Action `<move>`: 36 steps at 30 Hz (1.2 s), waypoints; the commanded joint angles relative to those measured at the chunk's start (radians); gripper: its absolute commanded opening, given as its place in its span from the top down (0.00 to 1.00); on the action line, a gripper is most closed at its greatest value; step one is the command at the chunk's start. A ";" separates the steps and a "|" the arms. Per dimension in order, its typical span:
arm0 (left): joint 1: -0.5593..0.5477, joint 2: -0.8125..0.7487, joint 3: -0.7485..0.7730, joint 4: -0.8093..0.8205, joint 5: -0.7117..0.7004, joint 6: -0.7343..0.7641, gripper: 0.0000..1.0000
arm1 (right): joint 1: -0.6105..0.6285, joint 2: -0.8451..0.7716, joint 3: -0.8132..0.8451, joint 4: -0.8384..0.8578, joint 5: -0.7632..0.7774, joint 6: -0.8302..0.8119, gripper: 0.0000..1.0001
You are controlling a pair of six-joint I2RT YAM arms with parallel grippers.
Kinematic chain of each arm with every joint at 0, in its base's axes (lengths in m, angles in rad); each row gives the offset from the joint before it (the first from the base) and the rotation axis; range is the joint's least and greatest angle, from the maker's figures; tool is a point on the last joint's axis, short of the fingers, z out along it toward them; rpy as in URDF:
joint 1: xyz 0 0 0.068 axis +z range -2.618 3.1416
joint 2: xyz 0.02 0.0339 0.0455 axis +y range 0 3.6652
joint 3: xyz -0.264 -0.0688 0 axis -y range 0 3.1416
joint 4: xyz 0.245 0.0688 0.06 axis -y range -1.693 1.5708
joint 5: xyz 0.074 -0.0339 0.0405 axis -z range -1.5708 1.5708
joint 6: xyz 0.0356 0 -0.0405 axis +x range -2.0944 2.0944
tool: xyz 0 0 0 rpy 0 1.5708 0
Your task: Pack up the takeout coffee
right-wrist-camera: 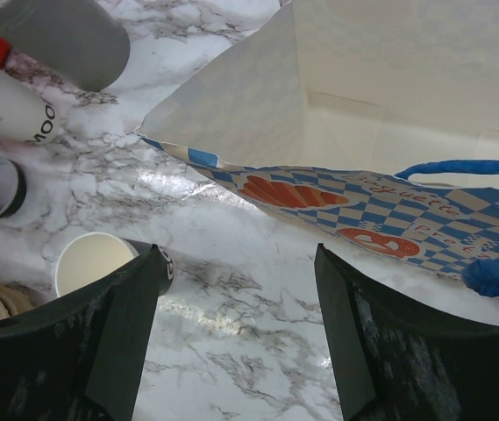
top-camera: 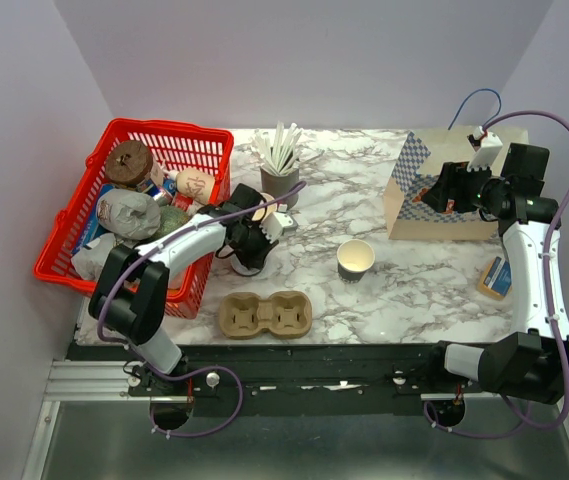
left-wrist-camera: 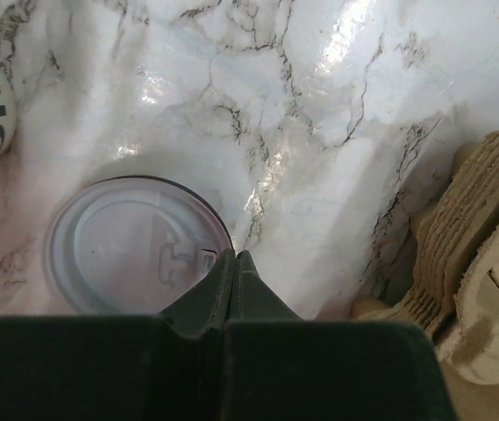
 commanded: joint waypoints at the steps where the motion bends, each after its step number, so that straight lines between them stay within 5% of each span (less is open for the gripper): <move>1: -0.005 -0.063 0.045 -0.062 -0.025 0.013 1.00 | -0.006 0.006 0.007 0.017 -0.022 0.002 0.21; 6: -0.005 -0.080 0.052 -0.082 -0.049 0.015 1.00 | -0.006 0.012 0.012 0.018 -0.028 0.004 0.21; 9: -0.006 -0.050 0.056 -0.074 -0.077 -0.005 0.76 | -0.006 0.018 0.012 0.020 -0.031 0.005 0.21; 14: -0.008 0.013 0.064 -0.094 -0.059 0.015 0.66 | -0.006 0.021 0.021 0.017 -0.030 0.002 0.21; 23: -0.011 0.072 0.081 -0.099 -0.016 0.018 0.68 | -0.006 0.012 0.002 0.015 -0.020 -0.003 0.21; 36: -0.011 0.082 0.082 -0.096 -0.011 0.013 0.95 | -0.006 0.017 0.002 0.017 -0.014 -0.004 0.20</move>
